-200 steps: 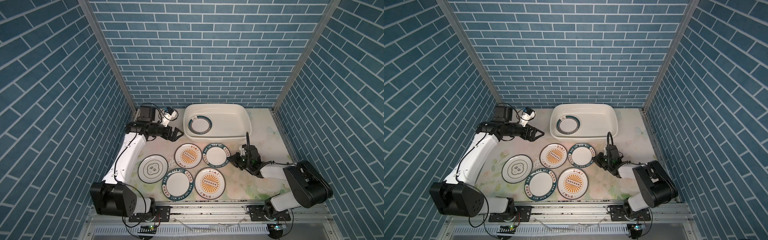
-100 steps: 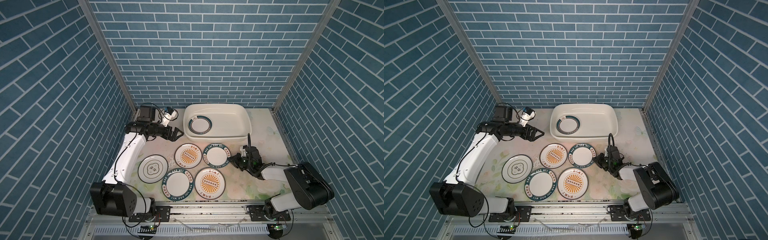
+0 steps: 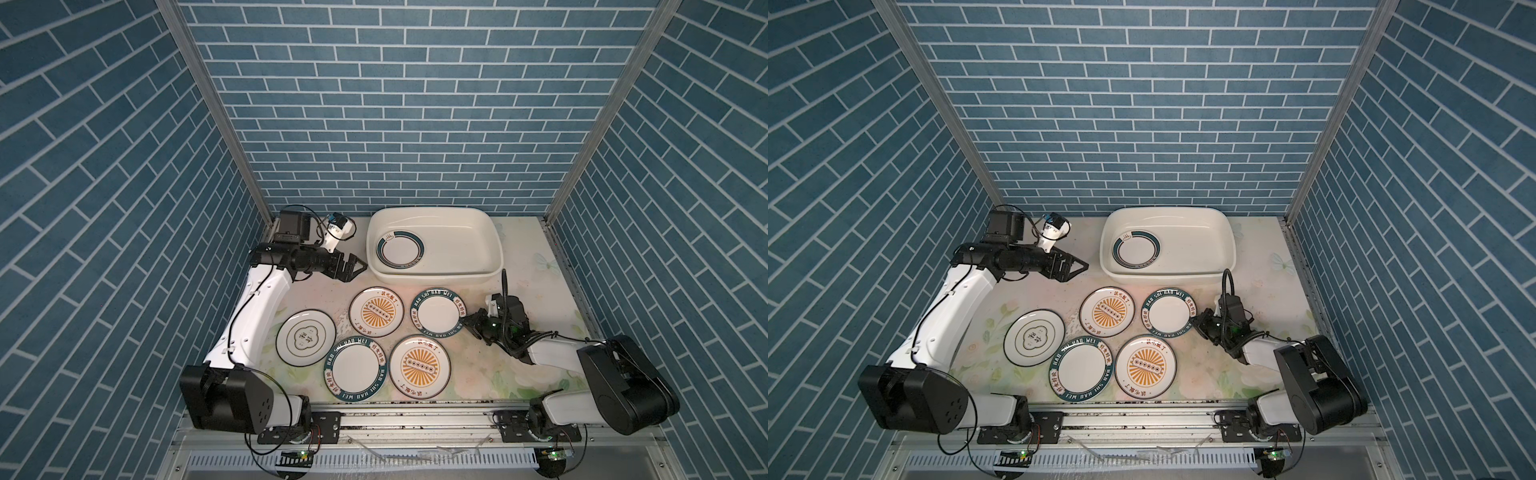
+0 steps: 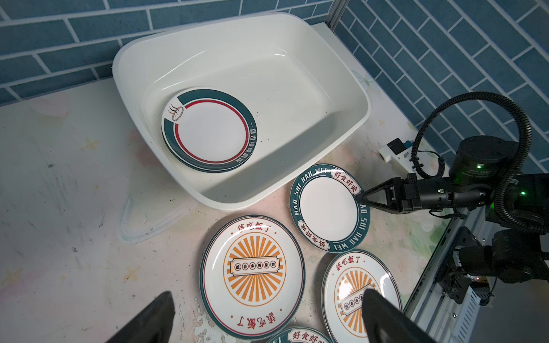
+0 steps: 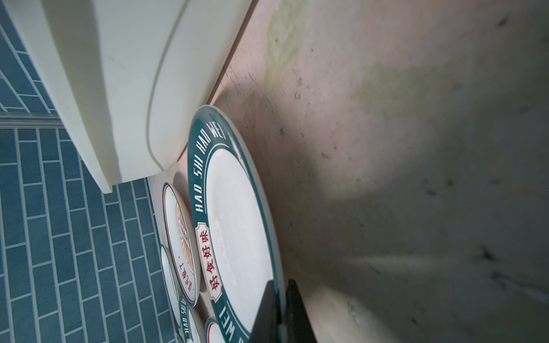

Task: Place the plates into the plastic bin on the countertop
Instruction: Pick up the plate from the center of the table.

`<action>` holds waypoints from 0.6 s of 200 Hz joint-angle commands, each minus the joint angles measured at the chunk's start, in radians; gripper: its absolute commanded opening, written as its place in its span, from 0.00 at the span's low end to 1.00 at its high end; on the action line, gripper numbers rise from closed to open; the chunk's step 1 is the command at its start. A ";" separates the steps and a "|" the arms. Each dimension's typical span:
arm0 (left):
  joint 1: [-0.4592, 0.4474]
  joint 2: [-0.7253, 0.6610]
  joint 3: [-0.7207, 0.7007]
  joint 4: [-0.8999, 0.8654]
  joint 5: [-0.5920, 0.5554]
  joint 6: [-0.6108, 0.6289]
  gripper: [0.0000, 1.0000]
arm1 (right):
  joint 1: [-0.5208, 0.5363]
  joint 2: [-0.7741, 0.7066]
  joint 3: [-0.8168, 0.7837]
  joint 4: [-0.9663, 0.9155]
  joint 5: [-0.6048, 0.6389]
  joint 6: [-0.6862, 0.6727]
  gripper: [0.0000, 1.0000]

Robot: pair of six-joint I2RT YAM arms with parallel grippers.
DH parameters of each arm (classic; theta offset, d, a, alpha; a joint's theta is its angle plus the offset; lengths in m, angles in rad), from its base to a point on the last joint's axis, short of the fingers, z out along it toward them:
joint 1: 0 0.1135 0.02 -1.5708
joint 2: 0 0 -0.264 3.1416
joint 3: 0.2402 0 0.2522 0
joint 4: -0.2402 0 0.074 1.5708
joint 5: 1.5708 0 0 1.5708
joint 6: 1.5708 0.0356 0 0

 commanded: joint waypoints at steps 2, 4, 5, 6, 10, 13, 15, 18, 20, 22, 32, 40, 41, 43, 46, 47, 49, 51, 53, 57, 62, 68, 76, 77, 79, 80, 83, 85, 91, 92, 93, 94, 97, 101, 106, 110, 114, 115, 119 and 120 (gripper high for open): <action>0.002 -0.004 0.027 -0.010 0.005 -0.001 0.99 | -0.007 -0.023 -0.012 0.024 -0.031 0.023 0.00; 0.002 -0.004 0.027 -0.009 0.005 -0.001 0.99 | -0.007 -0.024 -0.012 0.026 -0.033 0.026 0.00; 0.002 -0.004 0.027 -0.009 0.005 -0.001 0.99 | -0.007 -0.024 -0.013 0.027 -0.033 0.027 0.00; 0.002 -0.004 0.026 -0.010 0.004 -0.001 1.00 | -0.008 -0.025 -0.013 0.027 -0.034 0.027 0.00; 0.003 -0.005 0.027 -0.008 0.005 -0.001 0.99 | -0.008 -0.026 -0.012 0.028 -0.037 0.029 0.00; 0.003 -0.004 0.027 -0.009 0.006 -0.001 1.00 | -0.010 -0.027 -0.012 0.028 -0.040 0.031 0.00; 0.003 -0.004 0.027 -0.010 0.005 -0.002 1.00 | -0.010 -0.028 -0.011 0.028 -0.041 0.032 0.00; 0.002 -0.004 0.028 -0.009 0.005 -0.003 1.00 | -0.011 -0.031 -0.012 0.029 -0.043 0.033 0.00; 0.002 -0.004 0.029 -0.010 0.005 -0.002 1.00 | -0.011 -0.032 -0.013 0.029 -0.044 0.034 0.00; 0.002 -0.004 0.028 -0.009 0.005 -0.002 1.00 | -0.010 -0.033 -0.013 0.031 -0.046 0.035 0.00; 0.002 -0.004 0.030 -0.008 0.005 -0.002 1.00 | -0.015 -0.042 -0.015 0.029 -0.050 0.039 0.00; 0.002 -0.006 0.030 -0.009 0.004 -0.002 1.00 | -0.017 -0.052 -0.015 0.028 -0.053 0.043 0.00; 0.002 -0.006 0.030 -0.009 0.004 -0.001 1.00 | -0.017 -0.053 -0.015 0.028 -0.053 0.043 0.00; 0.002 -0.006 0.030 -0.009 0.004 -0.001 1.00 | -0.018 -0.055 -0.016 0.025 -0.053 0.043 0.00; 0.002 -0.006 0.029 -0.009 0.004 -0.001 1.00 | -0.017 -0.060 -0.015 0.022 -0.054 0.043 0.00; 0.002 -0.006 0.029 -0.009 0.004 -0.001 1.00 | -0.018 -0.062 -0.014 0.021 -0.054 0.043 0.00; 0.002 -0.007 0.029 -0.009 0.004 0.000 1.00 | -0.019 -0.065 -0.014 0.019 -0.055 0.043 0.00; 0.002 -0.006 0.029 -0.009 0.003 -0.001 1.00 | -0.019 -0.068 -0.013 0.016 -0.056 0.042 0.00; 0.002 -0.006 0.029 -0.010 0.004 -0.001 1.00 | -0.020 -0.070 -0.012 0.011 -0.056 0.042 0.00; 0.002 -0.007 0.030 -0.009 0.004 -0.001 0.99 | -0.020 -0.078 -0.010 0.005 -0.057 0.043 0.00; 0.002 -0.006 0.029 -0.009 0.003 -0.001 1.00 | -0.021 -0.086 -0.010 -0.005 -0.058 0.042 0.00; 0.002 -0.005 0.030 -0.009 0.002 -0.001 1.00 | -0.021 -0.097 -0.009 -0.014 -0.058 0.041 0.00; 0.002 -0.004 0.029 -0.009 0.004 -0.001 0.99 | -0.022 -0.111 -0.007 -0.029 -0.058 0.040 0.00; 0.003 -0.004 0.030 -0.009 0.004 -0.001 0.99 | -0.022 -0.113 -0.008 -0.030 -0.058 0.040 0.00; 0.002 -0.004 0.029 -0.009 0.004 -0.002 1.00 | -0.023 -0.116 -0.007 -0.033 -0.058 0.040 0.00; 0.002 -0.005 0.030 -0.009 0.004 -0.003 1.00 | -0.024 -0.118 -0.007 -0.036 -0.058 0.038 0.00; 0.002 -0.004 0.030 -0.010 0.005 -0.003 1.00 | -0.023 -0.123 -0.007 -0.042 -0.059 0.038 0.00; 0.002 -0.004 0.030 -0.009 0.005 -0.003 1.00 | -0.024 -0.126 -0.006 -0.045 -0.059 0.037 0.00; 0.002 -0.004 0.029 -0.007 0.005 -0.003 1.00 | -0.024 -0.137 -0.004 -0.058 -0.059 0.035 0.00; 0.002 -0.003 0.029 -0.007 0.006 -0.003 1.00 | -0.026 -0.138 -0.004 -0.061 -0.059 0.034 0.00; 0.002 -0.002 0.030 -0.007 0.006 -0.004 1.00 | -0.026 -0.140 -0.004 -0.062 -0.059 0.034 0.00; 0.002 -0.003 0.030 -0.008 0.006 -0.003 1.00 | -0.026 -0.141 -0.004 -0.065 -0.059 0.033 0.00; 0.002 -0.003 0.029 -0.008 0.007 -0.003 1.00 | -0.025 -0.146 -0.004 -0.072 -0.059 0.033 0.00; 0.002 -0.003 0.030 -0.008 0.008 -0.004 0.99 | -0.026 -0.151 -0.004 -0.079 -0.058 0.031 0.00; 0.002 -0.004 0.030 -0.008 0.008 -0.004 1.00 | -0.027 -0.158 -0.005 -0.087 -0.059 0.029 0.00; 0.002 -0.004 0.030 -0.008 0.008 -0.006 1.00 | -0.027 -0.163 -0.006 -0.094 -0.059 0.028 0.00; 0.002 -0.004 0.030 -0.008 0.008 -0.006 1.00 | -0.028 -0.168 -0.007 -0.100 -0.059 0.026 0.00; 0.002 -0.004 0.030 -0.008 0.007 -0.006 1.00 | -0.028 -0.169 -0.007 -0.102 -0.059 0.026 0.00; 0.002 -0.005 0.031 -0.008 0.008 -0.006 1.00 | -0.029 -0.172 -0.008 -0.106 -0.059 0.025 0.00; 0.002 -0.005 0.031 -0.008 0.007 -0.006 1.00 | -0.029 -0.174 -0.009 -0.107 -0.059 0.025 0.00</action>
